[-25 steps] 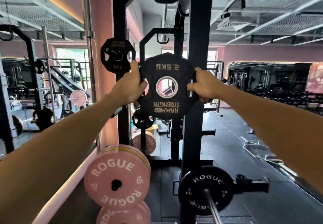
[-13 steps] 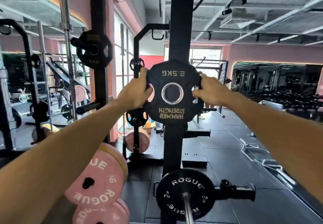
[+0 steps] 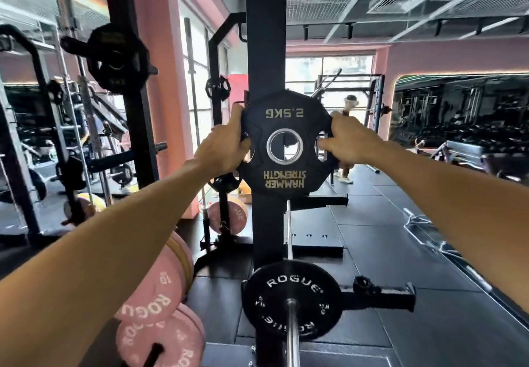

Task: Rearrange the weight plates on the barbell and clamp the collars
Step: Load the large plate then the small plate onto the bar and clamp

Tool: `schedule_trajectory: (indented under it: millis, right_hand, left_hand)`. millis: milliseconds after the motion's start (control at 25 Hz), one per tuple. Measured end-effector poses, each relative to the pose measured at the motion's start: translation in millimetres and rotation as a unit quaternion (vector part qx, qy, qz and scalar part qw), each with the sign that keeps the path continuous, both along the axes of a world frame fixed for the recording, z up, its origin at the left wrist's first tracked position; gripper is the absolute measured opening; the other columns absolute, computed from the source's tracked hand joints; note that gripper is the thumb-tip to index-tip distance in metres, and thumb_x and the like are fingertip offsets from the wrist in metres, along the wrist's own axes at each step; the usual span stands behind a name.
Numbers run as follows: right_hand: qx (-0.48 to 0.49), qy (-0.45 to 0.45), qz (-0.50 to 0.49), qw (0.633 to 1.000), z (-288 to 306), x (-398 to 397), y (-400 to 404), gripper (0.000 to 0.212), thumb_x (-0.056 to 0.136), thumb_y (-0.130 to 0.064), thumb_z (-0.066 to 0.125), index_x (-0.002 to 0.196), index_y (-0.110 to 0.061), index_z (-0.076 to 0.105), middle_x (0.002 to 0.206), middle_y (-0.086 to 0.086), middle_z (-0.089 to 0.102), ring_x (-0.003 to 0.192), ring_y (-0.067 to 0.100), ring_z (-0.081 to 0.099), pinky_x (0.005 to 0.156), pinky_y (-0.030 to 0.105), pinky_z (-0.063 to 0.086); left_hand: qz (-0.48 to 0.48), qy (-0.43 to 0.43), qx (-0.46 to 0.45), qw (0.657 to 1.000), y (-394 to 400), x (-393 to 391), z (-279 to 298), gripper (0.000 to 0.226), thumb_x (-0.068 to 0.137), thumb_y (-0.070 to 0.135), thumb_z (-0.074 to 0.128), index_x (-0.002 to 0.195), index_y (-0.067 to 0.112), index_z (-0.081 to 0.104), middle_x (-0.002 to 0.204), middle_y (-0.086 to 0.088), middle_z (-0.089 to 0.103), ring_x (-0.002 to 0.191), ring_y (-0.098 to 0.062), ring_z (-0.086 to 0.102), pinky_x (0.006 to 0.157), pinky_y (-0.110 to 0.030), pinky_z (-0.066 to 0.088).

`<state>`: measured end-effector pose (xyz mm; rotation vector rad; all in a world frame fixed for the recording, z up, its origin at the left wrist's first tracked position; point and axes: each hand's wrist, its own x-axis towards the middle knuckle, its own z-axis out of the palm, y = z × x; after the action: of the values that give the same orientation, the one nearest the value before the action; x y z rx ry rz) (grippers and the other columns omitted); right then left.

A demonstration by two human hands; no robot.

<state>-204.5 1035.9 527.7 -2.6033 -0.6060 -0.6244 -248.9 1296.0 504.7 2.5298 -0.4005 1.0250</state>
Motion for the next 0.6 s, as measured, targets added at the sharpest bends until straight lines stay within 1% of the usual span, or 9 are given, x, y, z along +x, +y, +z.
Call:
schedule_trajectory:
  millis: [80,200,280,320,360,440,520,600]
  right_hand:
    - [-0.005,-0.001,-0.002,1.0,-32,-2,-2,0.028,0.089,-0.027,0.058,0.104,-0.006,0.046,0.074,0.012,0.065,0.058,0.028,0.067,0.057,0.038,0.054]
    - [-0.004,0.009,-0.005,1.0,-89,-10,-6,0.024,0.089,-0.028,0.059,0.096,-0.01,0.044,0.078,0.01,0.059,0.061,0.028,0.063,0.054,0.033,0.046]
    - [-0.006,0.01,-0.008,1.0,-136,-14,-10,0.022,0.089,-0.026,0.06,0.087,-0.014,0.041,0.077,0.009,0.057,0.06,0.024,0.06,0.05,0.03,0.04]
    - [-0.004,0.014,-0.006,1.0,-159,-13,-9,0.023,0.089,-0.025,0.059,0.083,-0.016,0.039,0.075,0.009,0.058,0.054,0.022,0.06,0.046,0.028,0.039]
    - [-0.001,0.017,0.0,1.0,-184,-12,-9,0.023,0.09,-0.023,0.059,0.082,-0.017,0.038,0.071,0.01,0.06,0.046,0.021,0.06,0.043,0.026,0.039]
    - [0.003,0.022,0.013,1.0,-233,-8,-8,0.022,0.089,-0.021,0.059,0.082,-0.016,0.039,0.062,0.013,0.062,0.033,0.02,0.058,0.039,0.025,0.04]
    - [0.008,0.023,0.02,1.0,-279,-4,-11,0.02,0.089,-0.02,0.06,0.085,-0.015,0.041,0.063,0.013,0.063,0.032,0.02,0.058,0.04,0.026,0.041]
    - [0.005,0.021,0.02,1.0,-333,-2,-15,0.018,0.086,-0.021,0.06,0.09,-0.009,0.046,0.07,0.013,0.062,0.04,0.022,0.058,0.044,0.029,0.044]
  left_hand:
    - [-0.008,0.004,-0.004,1.0,-2,-3,-32,0.032,0.09,0.013,0.048,0.11,0.025,0.026,0.07,-0.007,0.062,0.056,-0.02,0.059,0.05,-0.032,0.045]
    - [0.0,0.007,-0.016,1.0,-4,-10,-89,0.033,0.089,0.014,0.049,0.116,0.019,0.03,0.074,-0.011,0.063,0.059,-0.024,0.059,0.053,-0.035,0.046]
    - [0.002,0.003,-0.024,1.0,-7,-16,-135,0.037,0.088,0.016,0.049,0.12,0.019,0.032,0.074,-0.007,0.063,0.061,-0.023,0.06,0.054,-0.033,0.045]
    - [0.0,-0.001,-0.025,1.0,-8,-18,-159,0.037,0.087,0.017,0.049,0.12,0.019,0.033,0.072,-0.005,0.063,0.061,-0.023,0.061,0.053,-0.032,0.045]
    - [-0.001,-0.004,-0.027,1.0,-9,-18,-184,0.036,0.087,0.018,0.049,0.119,0.019,0.034,0.072,-0.003,0.062,0.061,-0.024,0.061,0.054,-0.032,0.045]
    - [-0.003,-0.002,-0.032,0.999,-9,-17,-235,0.036,0.086,0.018,0.049,0.119,0.018,0.034,0.074,-0.006,0.064,0.064,-0.029,0.062,0.058,-0.036,0.049]
    - [0.002,0.003,-0.034,0.999,-11,-15,-282,0.036,0.087,0.018,0.05,0.12,0.016,0.035,0.077,-0.01,0.065,0.066,-0.031,0.062,0.06,-0.038,0.048]
    - [0.002,0.007,-0.03,1.0,-15,-14,-333,0.034,0.088,0.016,0.051,0.118,0.015,0.036,0.073,-0.008,0.063,0.063,-0.027,0.061,0.056,-0.034,0.043]
